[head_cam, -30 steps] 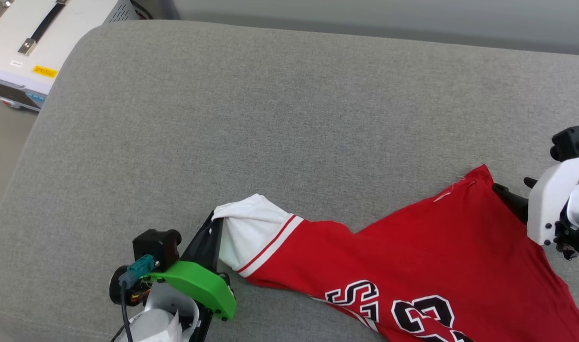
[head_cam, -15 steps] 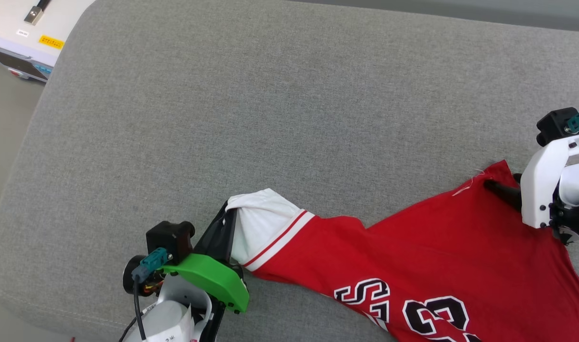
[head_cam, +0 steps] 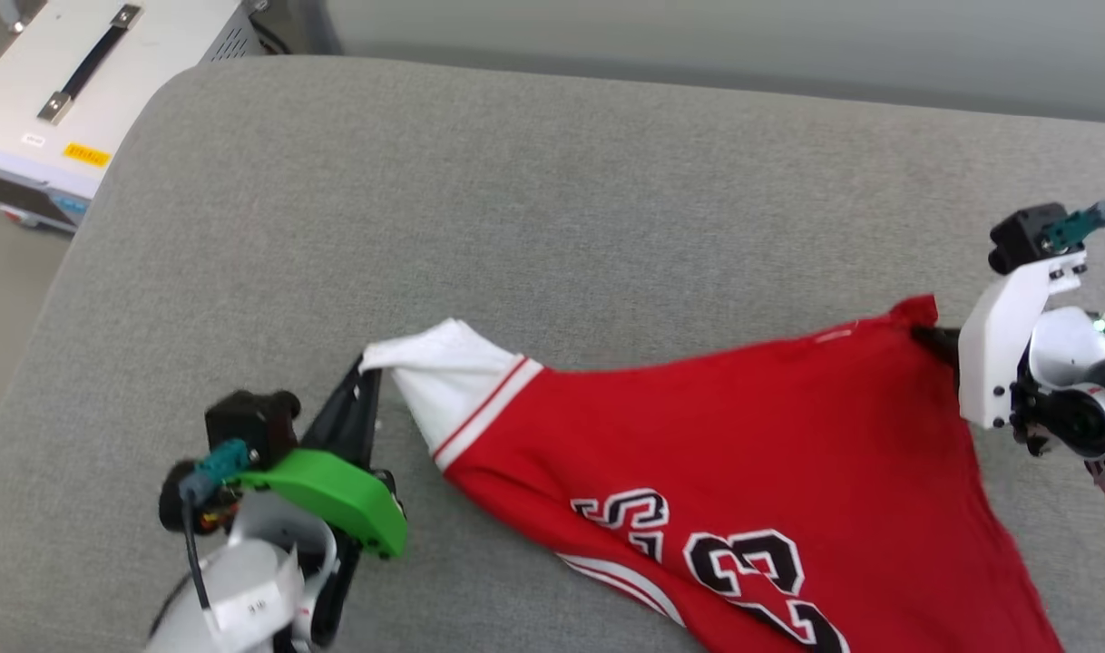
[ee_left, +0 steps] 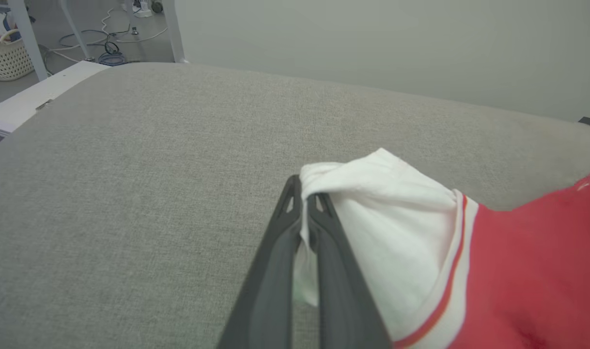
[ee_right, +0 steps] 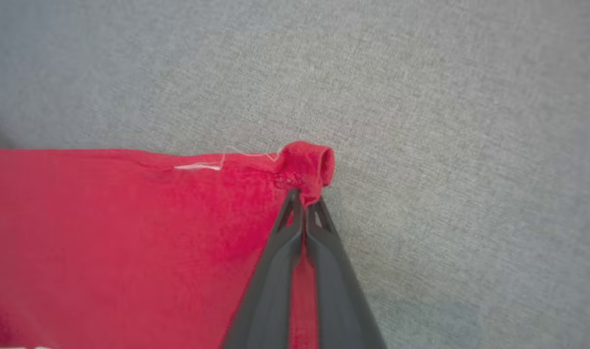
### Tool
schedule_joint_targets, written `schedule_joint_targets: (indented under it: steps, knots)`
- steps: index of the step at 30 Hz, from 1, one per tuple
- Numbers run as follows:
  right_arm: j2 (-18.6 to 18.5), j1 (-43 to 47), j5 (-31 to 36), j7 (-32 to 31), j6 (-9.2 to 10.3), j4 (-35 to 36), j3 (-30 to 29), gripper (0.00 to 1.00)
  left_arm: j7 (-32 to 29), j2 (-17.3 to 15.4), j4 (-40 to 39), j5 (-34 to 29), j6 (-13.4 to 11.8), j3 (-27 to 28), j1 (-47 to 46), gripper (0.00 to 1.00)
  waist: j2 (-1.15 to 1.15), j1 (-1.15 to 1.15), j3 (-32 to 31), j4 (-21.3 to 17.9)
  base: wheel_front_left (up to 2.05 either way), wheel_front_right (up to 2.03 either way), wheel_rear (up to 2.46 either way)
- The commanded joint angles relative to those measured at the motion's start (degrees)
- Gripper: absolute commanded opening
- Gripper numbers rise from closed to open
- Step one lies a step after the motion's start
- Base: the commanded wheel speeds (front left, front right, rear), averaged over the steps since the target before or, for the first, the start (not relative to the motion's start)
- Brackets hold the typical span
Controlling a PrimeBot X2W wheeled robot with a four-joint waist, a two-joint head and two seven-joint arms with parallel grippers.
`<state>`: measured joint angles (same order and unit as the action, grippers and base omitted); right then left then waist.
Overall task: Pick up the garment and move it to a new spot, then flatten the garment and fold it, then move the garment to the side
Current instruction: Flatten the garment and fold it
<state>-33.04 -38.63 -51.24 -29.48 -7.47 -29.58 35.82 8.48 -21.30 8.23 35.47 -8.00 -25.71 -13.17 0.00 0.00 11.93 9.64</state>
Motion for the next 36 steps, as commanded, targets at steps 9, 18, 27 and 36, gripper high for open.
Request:
schedule_joint_targets:
  steps: [9, 18, 27, 36]
  knots:
    - [0.68, -7.92, 2.93, 7.71, -0.02, -4.14, -1.19, 0.00, -3.27, -2.69, 3.68, 0.85, 2.07, 2.97, -14.90, 0.00, 0.00, 0.00, -1.74, -5.80, 0.00, 0.00, 0.00]
    - [3.57, -19.87, 8.68, 12.85, -0.02, -10.15, -4.88, 0.00, -2.74, -2.25, 17.74, 0.45, 5.83, 4.85, -35.31, 0.00, 0.00, 0.00, 1.13, -8.94, 0.00, 0.00, 0.00]
    - [6.65, -39.47, 15.21, 18.89, -0.02, -16.48, -10.08, 0.00, 1.18, -1.91, 33.95, -3.46, 7.69, 5.05, -61.25, 0.00, 0.00, 0.00, 6.64, -11.28, 0.00, 0.00, 0.00]
    - [11.78, -52.00, 18.97, 27.66, -0.02, -24.85, -15.26, 0.00, 3.37, -1.72, 42.13, -4.44, 8.19, 5.56, -74.83, 0.00, 0.00, 0.00, 12.45, -11.99, 0.00, 0.00, 0.00]
